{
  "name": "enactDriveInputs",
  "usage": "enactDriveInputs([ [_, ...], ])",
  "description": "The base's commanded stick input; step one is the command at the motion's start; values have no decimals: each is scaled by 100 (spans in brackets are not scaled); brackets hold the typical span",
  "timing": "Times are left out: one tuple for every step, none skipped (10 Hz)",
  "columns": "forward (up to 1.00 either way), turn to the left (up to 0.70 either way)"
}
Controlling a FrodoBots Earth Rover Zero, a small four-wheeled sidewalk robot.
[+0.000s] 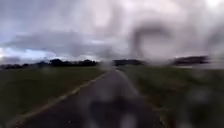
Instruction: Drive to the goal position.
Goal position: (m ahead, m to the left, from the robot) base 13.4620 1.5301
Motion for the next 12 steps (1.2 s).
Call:
enactDriveInputs([
  [70, 0],
  [70, 0],
  [70, 0],
  [70, 0],
  [70, 0],
  [70, 0],
  [70, 0],
  [70, 0],
  [70, 0],
  [70, 0],
  [70, 0],
  [70, 0],
])
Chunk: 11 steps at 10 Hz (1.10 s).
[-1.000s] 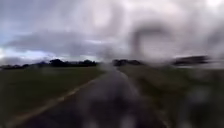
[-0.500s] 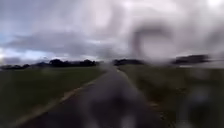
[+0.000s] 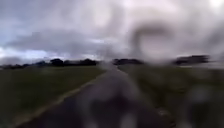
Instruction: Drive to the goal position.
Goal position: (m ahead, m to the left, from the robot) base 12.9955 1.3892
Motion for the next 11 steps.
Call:
enactDriveInputs([
  [70, 0],
  [70, 0],
  [70, 0],
  [70, 0],
  [70, 0],
  [70, 0],
  [70, 0],
  [70, 0],
  [70, 0],
  [70, 0],
  [70, 0],
])
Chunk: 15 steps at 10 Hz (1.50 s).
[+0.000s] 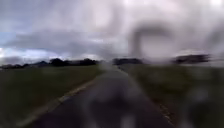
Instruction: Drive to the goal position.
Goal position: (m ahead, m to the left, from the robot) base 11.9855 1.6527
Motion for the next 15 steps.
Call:
enactDriveInputs([
  [70, 0],
  [70, 0],
  [70, 0],
  [70, 0],
  [70, 0],
  [70, 0],
  [70, 0],
  [70, 0],
  [70, 0],
  [70, 0],
  [70, 0],
  [70, 0],
  [70, 0],
  [70, 0],
  [70, 0],
])
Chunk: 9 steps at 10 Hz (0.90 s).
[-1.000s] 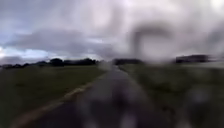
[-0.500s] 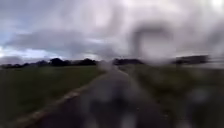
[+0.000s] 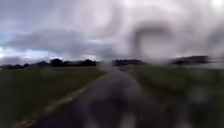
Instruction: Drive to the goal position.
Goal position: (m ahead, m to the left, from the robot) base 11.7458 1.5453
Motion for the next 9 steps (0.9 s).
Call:
enactDriveInputs([
  [70, 0],
  [70, 0],
  [70, 0],
  [70, 0],
  [70, 0],
  [70, 0],
  [70, 0],
  [70, 0],
  [70, 0],
])
